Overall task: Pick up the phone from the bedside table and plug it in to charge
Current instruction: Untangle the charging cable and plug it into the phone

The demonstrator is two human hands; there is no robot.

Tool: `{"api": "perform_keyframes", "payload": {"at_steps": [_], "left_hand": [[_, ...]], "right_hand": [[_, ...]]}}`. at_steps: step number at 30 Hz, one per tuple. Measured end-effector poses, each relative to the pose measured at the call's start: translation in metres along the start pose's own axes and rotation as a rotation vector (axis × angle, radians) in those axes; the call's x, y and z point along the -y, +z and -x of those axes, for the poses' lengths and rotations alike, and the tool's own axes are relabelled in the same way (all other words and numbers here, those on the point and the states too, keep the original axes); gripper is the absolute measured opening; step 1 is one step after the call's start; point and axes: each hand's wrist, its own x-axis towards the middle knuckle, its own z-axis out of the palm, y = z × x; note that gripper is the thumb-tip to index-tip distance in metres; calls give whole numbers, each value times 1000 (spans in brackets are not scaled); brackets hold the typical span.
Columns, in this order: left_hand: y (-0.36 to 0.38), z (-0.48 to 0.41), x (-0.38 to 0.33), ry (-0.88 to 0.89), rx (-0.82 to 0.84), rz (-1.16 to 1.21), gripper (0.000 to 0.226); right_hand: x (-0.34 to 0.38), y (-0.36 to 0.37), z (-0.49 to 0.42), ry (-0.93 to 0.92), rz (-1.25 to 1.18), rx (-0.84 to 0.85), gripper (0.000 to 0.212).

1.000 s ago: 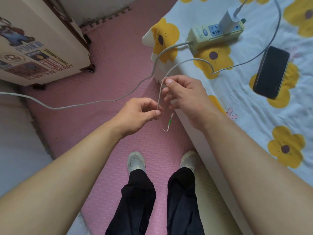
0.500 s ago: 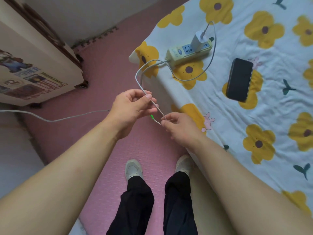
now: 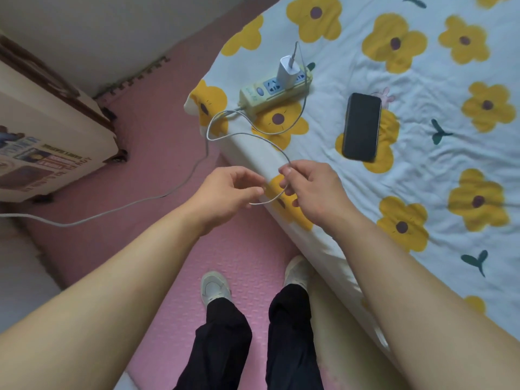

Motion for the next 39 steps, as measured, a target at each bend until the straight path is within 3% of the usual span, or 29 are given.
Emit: {"api": "perform_keyframes", "payload": {"at_steps": [8,15,22,29,34,39], "left_hand": [[40,-15,-14,93,148,-335,26],[74,-34,-31,160,135,-385,8],[103,-52,-56,63,70,77,12],[136,-73,-84,-23,-1,395,9],[155,-74,-100,-146,-21,619,5],[167,-62,-95,-301,27,735,7]], "right_hand": [[0,-42,-6,-30,-23,2,26],[-10,-72,-19,-61,-84,-9,23],[-30,-110,-31,41,-204,-49,20],[-60,-136,-34,336,-288,-35,19],[-70,-139,-30,587,-607,0,24],[-79,-136,-33,633,-927,-84,13]]}}
